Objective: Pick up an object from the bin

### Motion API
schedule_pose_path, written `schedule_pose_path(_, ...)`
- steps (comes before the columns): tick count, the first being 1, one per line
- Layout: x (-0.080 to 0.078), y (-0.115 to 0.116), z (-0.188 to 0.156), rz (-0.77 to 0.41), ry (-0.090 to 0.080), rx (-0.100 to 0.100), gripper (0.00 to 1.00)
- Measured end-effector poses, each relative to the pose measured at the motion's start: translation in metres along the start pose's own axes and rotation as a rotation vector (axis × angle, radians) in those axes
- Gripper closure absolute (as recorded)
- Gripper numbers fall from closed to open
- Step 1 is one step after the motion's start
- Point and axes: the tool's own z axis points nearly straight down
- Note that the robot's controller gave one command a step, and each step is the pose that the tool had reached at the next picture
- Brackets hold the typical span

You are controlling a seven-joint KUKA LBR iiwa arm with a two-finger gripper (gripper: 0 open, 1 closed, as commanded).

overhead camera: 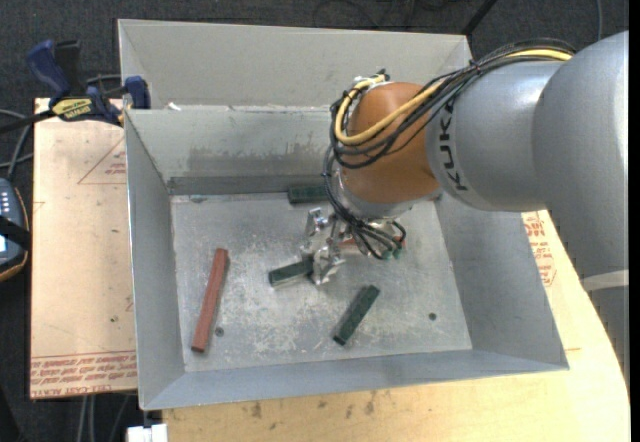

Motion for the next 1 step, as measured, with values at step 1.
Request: schedule_pose_path(1,0.0036,-0.0246,-0.1906,0.022,0.014,0.002,1.0)
